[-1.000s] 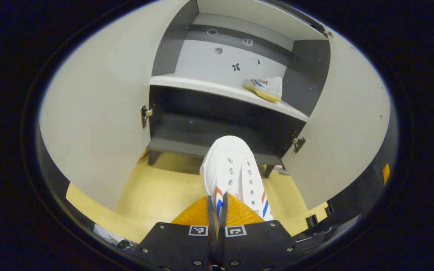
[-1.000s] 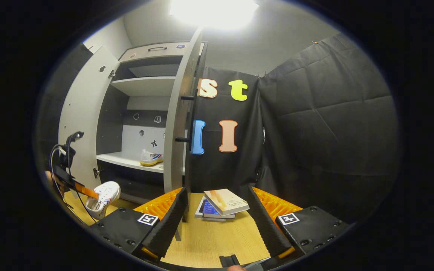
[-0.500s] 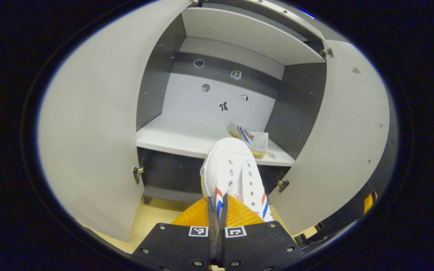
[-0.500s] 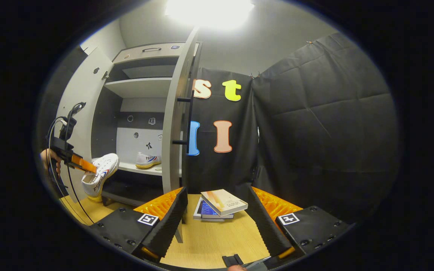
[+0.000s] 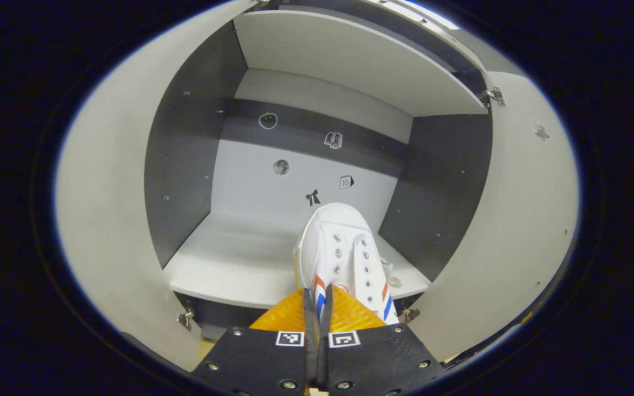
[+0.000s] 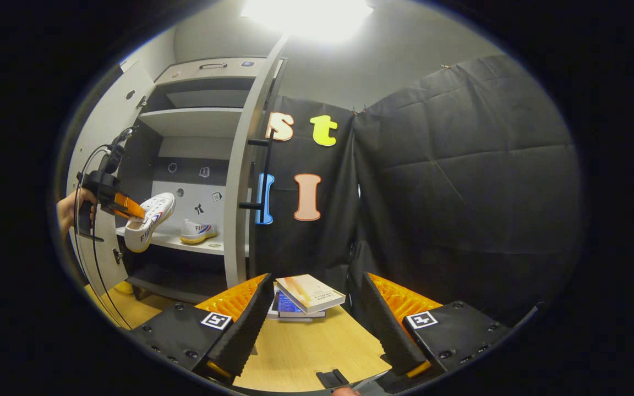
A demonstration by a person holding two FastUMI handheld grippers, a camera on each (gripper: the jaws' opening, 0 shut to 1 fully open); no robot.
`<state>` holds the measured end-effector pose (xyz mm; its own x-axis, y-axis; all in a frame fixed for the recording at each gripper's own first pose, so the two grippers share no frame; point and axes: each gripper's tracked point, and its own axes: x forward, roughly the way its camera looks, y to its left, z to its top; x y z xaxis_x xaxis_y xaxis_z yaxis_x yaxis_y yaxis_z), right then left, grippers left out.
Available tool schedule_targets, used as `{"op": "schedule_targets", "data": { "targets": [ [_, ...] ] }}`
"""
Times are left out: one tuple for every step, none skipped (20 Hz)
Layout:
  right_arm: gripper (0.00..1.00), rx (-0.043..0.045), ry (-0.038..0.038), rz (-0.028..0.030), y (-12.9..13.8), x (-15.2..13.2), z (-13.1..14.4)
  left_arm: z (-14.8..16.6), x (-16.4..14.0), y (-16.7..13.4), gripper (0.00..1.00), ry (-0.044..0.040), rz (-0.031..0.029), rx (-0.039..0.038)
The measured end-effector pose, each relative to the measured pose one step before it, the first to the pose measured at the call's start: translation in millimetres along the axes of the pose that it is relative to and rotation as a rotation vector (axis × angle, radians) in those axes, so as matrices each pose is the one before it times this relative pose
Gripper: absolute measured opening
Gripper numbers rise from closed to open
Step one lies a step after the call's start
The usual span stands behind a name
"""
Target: Grab one shoe with the right hand and put it into the shoe cabinet, grab the other shoe with the left hand and put it into the shoe cabinet; then close the right door with the right hand and the left door with the left hand.
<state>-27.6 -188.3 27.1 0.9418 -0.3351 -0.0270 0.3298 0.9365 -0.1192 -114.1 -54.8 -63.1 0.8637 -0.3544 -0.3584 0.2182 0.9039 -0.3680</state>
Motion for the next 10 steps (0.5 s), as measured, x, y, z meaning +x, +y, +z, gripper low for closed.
{"op": "schedule_targets", "data": {
  "targets": [
    [0.96, -0.00647, 0.00241, -0.01401, -0.7, 0.05, 0.46, 0.13, -0.25, -0.65, 0.0, -0.00866, -0.00198, 0.00459],
    [0.99, -0.00874, 0.00081, -0.0142, -1.69, 0.65, -0.16, 4.68, -0.93, 0.1, 0.0, -0.01242, 0.00035, 0.00569],
    [0.99, -0.00799, 0.00106, -0.01437, -1.35, 0.35, 0.99, 1.01, -0.71, 0.06, 0.01, -0.00838, 0.00204, 0.00266],
    [0.99, -0.00496, 0.00158, -0.01402, -1.38, 0.05, 0.24, -2.44, -0.35, -0.69, 0.01, -0.00291, 0.00239, -0.00116],
    [0.99, -0.00232, 0.00308, -0.01136, -0.38, 0.36, -0.07, -1.33, 0.21, -0.22, 0.01, 0.0007, 0.00236, -0.00603],
    [0.99, -0.00248, 0.00512, -0.01036, 0.22, 0.39, -0.85, 0.03, 0.54, -0.08, 0.01, 0.00306, 0.00316, -0.00364],
    [0.96, -0.00473, 0.00419, -0.00994, 0.2, -0.4, -0.78, 0.16, -0.41, 0.29, 0.01, 0.00328, 0.00717, -0.00285],
    [0.96, -0.00687, 0.0031, -0.01033, 0.01, 0.92, -0.13, 0.82, -0.93, 0.21, 0.01, 0.00213, 0.01029, -0.00476],
    [0.99, -0.00682, 0.00276, -0.00837, 0.97, 0.31, 0.16, 0.54, -1.19, 0.26, 0.01, 0.00234, 0.00659, -0.00219],
    [0.99, -0.0053, 0.00353, -0.00656, 0.83, 0.17, -0.71, 0.06, 0.45, -0.3, 0.01, 0.00214, 0.0055, -0.00809]
  ]
}}
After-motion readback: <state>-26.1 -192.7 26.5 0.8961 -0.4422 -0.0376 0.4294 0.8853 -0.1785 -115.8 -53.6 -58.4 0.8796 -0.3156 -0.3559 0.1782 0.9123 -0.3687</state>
